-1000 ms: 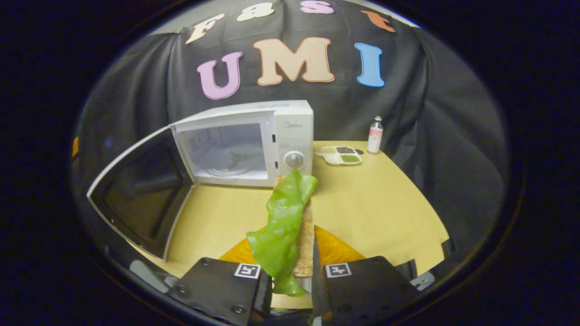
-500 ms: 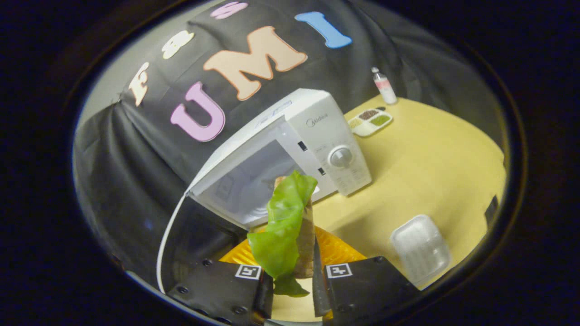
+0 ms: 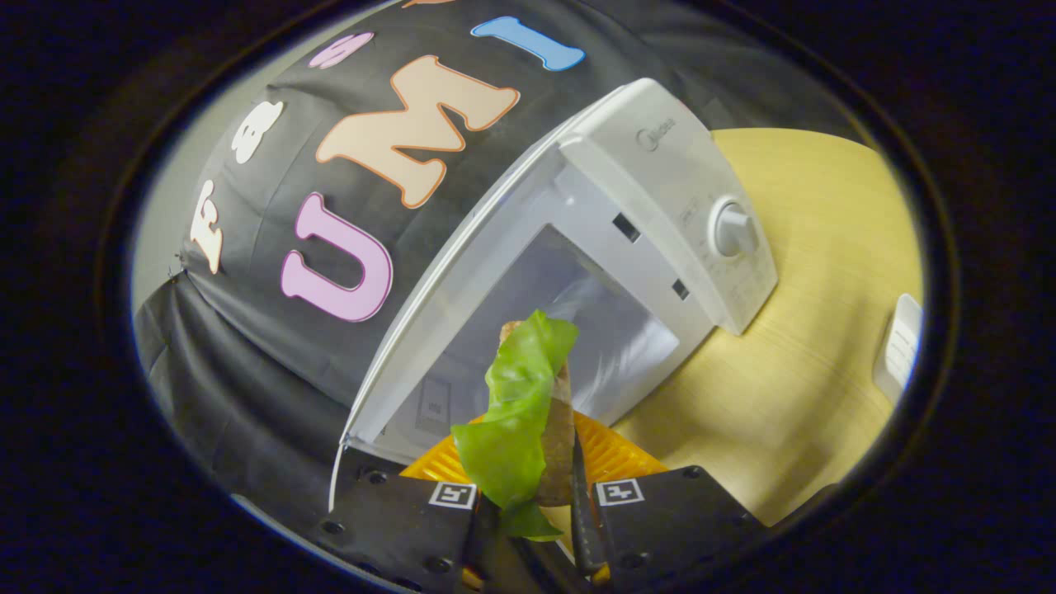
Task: Open the microwave oven with the left hand, put the food in, and close the microwave oven.
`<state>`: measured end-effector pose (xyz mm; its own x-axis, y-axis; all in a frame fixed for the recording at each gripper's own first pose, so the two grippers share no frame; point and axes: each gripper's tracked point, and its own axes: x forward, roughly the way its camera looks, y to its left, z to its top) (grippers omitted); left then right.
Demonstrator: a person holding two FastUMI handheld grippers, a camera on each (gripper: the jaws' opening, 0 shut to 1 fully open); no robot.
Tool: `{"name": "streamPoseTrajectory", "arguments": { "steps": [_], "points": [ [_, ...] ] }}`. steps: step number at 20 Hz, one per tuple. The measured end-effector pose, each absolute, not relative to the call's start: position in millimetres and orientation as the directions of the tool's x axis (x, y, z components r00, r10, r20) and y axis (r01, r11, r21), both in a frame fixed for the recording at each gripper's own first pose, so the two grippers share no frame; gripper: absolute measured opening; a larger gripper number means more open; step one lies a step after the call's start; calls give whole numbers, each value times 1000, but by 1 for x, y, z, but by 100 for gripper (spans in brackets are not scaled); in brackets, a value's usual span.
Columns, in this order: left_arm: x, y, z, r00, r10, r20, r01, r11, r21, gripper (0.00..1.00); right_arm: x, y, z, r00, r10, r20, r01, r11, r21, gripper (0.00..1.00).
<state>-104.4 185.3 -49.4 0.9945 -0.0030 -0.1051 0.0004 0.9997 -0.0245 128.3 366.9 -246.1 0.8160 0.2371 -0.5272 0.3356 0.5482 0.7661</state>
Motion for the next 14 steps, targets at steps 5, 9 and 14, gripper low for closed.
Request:
{"name": "streamPoseTrajectory", "arguments": {
  "steps": [5,9,14],
  "points": [
    [-116,193,-70,982,27,-185,-32,999,-25,95,165,390,-265,842,156,-517,366,538,759,38],
    [-118,209,-77,974,79,-214,-89,995,-34,95,181,418,-271,857,158,-491,338,547,766,31],
    [-118,218,-76,971,103,-216,-105,994,0,95,206,436,-279,874,154,-461,295,587,754,44]
  ]
}}
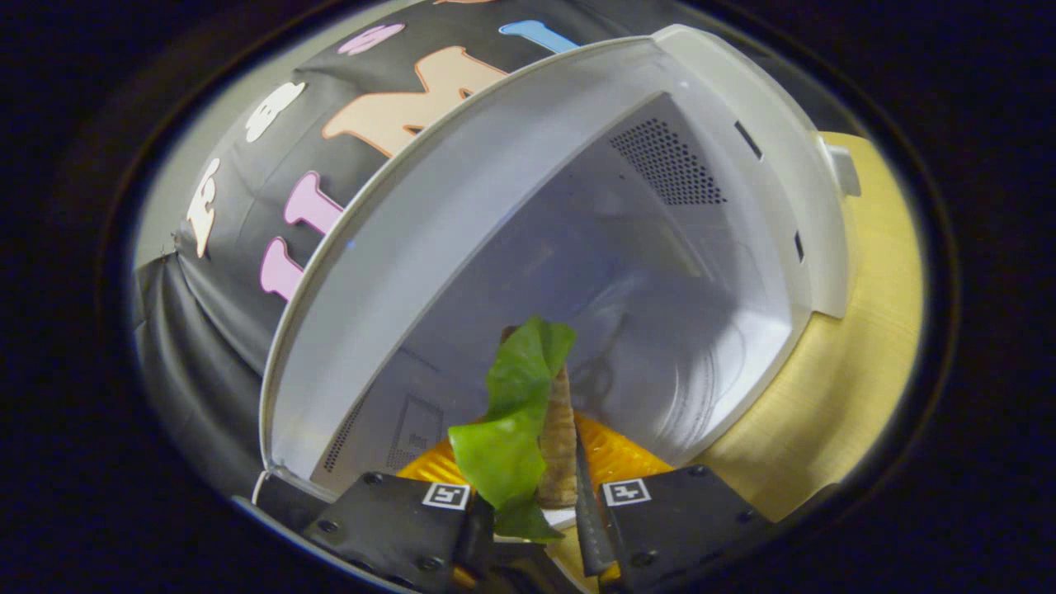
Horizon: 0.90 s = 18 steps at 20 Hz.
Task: Open the microwave oven with the left hand, put the food in, and close the microwave oven.
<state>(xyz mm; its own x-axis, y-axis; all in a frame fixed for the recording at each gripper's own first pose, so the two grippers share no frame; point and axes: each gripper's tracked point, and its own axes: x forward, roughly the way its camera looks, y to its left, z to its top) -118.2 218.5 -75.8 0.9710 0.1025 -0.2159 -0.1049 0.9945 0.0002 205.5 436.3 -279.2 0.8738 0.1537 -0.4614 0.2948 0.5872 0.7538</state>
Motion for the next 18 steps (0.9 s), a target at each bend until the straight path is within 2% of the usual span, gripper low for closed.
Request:
{"name": "streamPoseTrajectory", "arguments": {
  "steps": [5,8,9,11,14,18],
  "points": [
    [-121,218,-79,969,102,-224,-106,994,-3,96,229,432,-281,891,127,-436,273,617,738,44],
    [-125,217,-78,969,107,-222,-110,994,-3,96,238,437,-278,890,141,-433,234,674,701,44],
    [-126,218,-78,970,108,-220,-112,994,-3,96,238,432,-280,888,116,-445,235,717,656,36],
    [-126,219,-78,970,110,-218,-114,993,-8,95,242,424,-282,888,71,-455,216,808,548,42],
    [-128,216,-76,972,106,-209,-113,993,-22,96,240,414,-285,885,50,-462,154,906,394,82],
    [-134,219,-79,970,115,-213,-121,992,-17,96,249,391,-275,913,17,-409,116,947,299,82]
  ]
}}
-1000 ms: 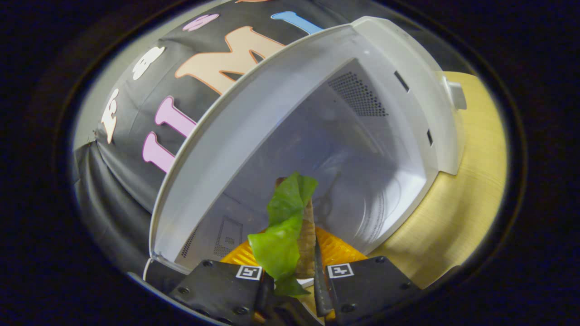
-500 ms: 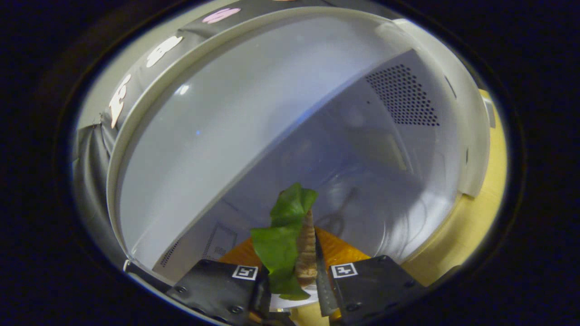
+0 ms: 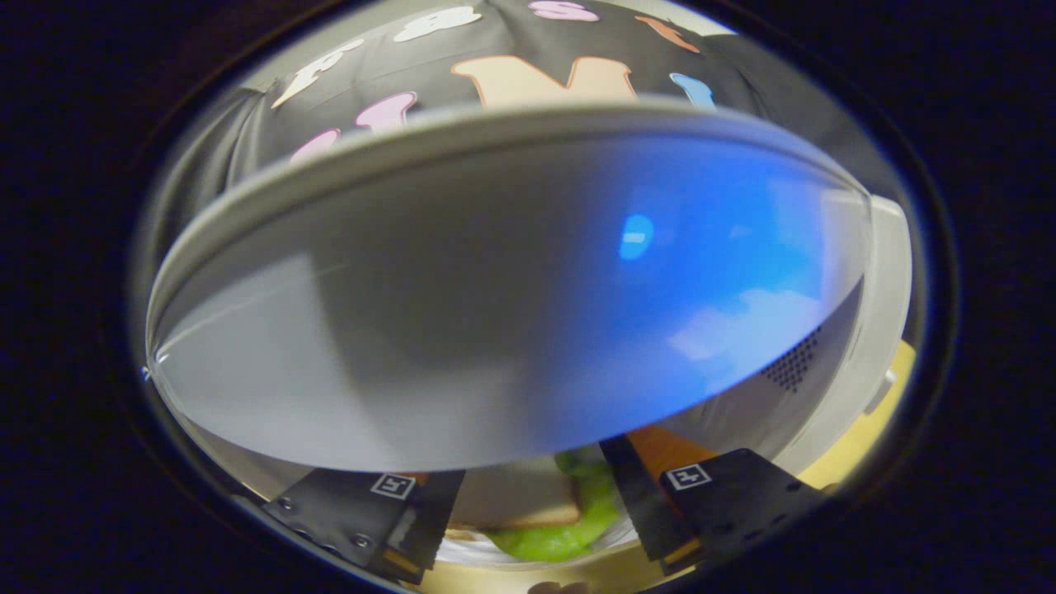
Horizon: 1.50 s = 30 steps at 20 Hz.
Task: Open the microwave oven with the left hand, put the food in, and close the microwave oven.
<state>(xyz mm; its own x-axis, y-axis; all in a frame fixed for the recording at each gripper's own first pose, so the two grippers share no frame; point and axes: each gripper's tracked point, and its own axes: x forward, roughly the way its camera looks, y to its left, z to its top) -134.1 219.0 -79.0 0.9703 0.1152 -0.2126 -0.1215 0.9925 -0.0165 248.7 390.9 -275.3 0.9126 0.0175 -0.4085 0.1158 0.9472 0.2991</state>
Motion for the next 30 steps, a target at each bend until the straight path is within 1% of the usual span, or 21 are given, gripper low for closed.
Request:
{"name": "streamPoseTrajectory", "arguments": {
  "steps": [1,4,5,6,8,9,10,13,15,17,20,21,22,23,24,25,26,27,29,30],
  "points": [
    [-137,221,-80,969,121,-214,-128,992,-15,96,249,388,-272,916,28,-400,101,949,300,93],
    [-141,223,-81,968,132,-213,-141,990,-27,95,241,385,-256,929,59,-365,55,954,294,86],
    [-142,224,-80,968,133,-213,-142,990,-27,96,237,385,-252,932,65,-356,37,961,272,94],
    [-143,224,-78,969,137,-207,-145,989,-21,96,232,384,-247,937,68,-343,21,968,249,84],
    [-143,226,-74,971,144,-189,-148,989,-6,96,221,387,-239,942,92,-323,-17,974,226,83],
    [-143,227,-74,972,146,-186,-149,989,-1,96,216,388,-236,942,103,-319,-32,975,221,94],
    [-143,227,-73,972,148,-183,-150,989,1,96,209,387,-232,941,118,-316,-48,974,221,83],
    [-144,221,-71,977,135,-168,-136,991,3,96,184,382,-216,937,167,-308,-99,970,224,84],
    [-144,221,-74,977,132,-165,-133,991,6,96,165,366,-201,941,180,-286,-126,973,195,87],
    [-143,218,-78,978,122,-169,-125,992,-7,95,136,353,-189,942,208,-263,-166,971,172,87],
    [-137,217,-84,981,109,-162,-108,994,13,96,92,329,-166,945,233,-228,-205,969,140,86],
    [-135,215,-86,982,96,-161,-95,995,12,96,77,321,-157,945,242,-219,-215,967,138,94],
    [-133,211,-88,985,68,-161,-68,998,7,96,66,314,-149,944,247,-220,-221,965,138,87],
    [-130,206,-92,986,48,-160,-48,999,3,94,55,306,-141,941,258,-220,-232,963,136,87],
    [-128,201,-95,987,23,-161,-23,1000,2,90,46,294,-126,944,255,-209,-232,964,130,87],
    [-126,197,-99,987,10,-158,-9,1000,7,77,43,286,-113,949,252,-192,-231,965,126,87],
    [-123,198,-99,989,15,-146,-13,1000,16,72,39,275,-95,953,251,-168,-234,965,119,86],
    [-119,198,-103,990,21,-137,-19,1000,18,49,38,267,-84,959,242,-148,-228,968,104,86],
    [-112,189,-122,987,6,-160,-5,1000,4,3,37,248,-63,966,233,-109,-228,972,61,86],
    [-109,184,-132,984,-13,-177,12,1000,-2,0,35,241,-49,969,231,-87,-228,973,44,86]
  ]
}}
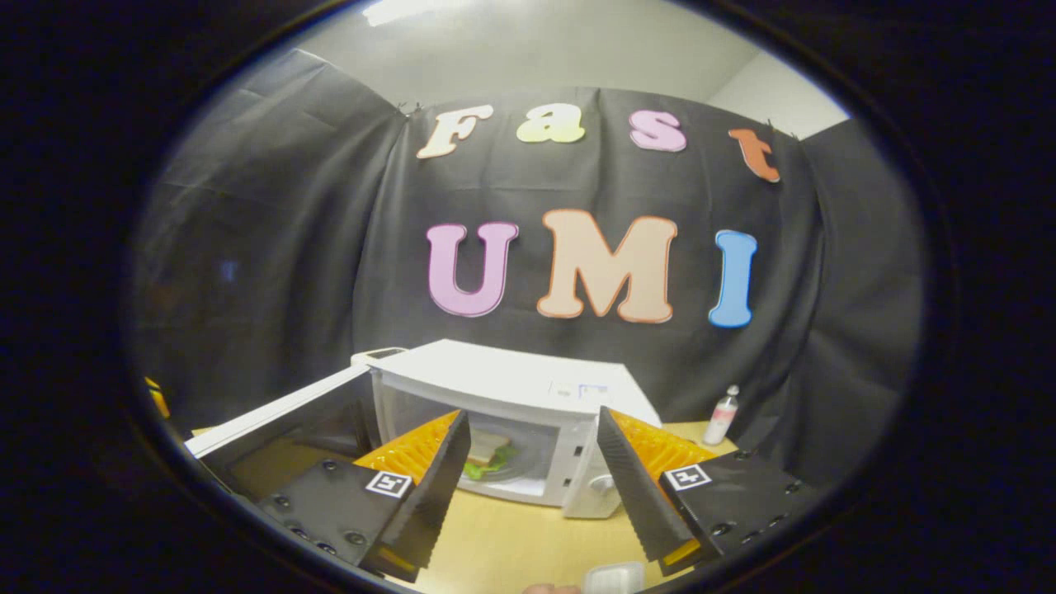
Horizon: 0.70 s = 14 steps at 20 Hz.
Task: Open the microwave oven with the left hand, put the food in, and close the microwave oven.
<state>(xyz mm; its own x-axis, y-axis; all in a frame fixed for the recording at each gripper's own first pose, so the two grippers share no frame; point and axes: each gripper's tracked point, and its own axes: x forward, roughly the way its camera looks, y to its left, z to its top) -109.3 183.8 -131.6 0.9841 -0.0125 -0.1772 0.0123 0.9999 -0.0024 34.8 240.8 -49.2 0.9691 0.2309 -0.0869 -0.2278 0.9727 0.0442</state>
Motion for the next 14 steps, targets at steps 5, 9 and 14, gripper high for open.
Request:
{"name": "streamPoseTrajectory", "arguments": {
  "steps": [5,9,14],
  "points": [
    [-96,180,-159,974,-21,-226,31,999,40,0,33,219,1,976,218,-1,-217,975,48,86],
    [-93,175,-170,970,-29,-242,47,997,68,2,35,213,12,976,220,-1,-219,975,42,86],
    [-85,171,-181,963,-23,-270,39,998,54,0,37,201,12,981,193,-23,-190,978,86,87]
  ]
}}
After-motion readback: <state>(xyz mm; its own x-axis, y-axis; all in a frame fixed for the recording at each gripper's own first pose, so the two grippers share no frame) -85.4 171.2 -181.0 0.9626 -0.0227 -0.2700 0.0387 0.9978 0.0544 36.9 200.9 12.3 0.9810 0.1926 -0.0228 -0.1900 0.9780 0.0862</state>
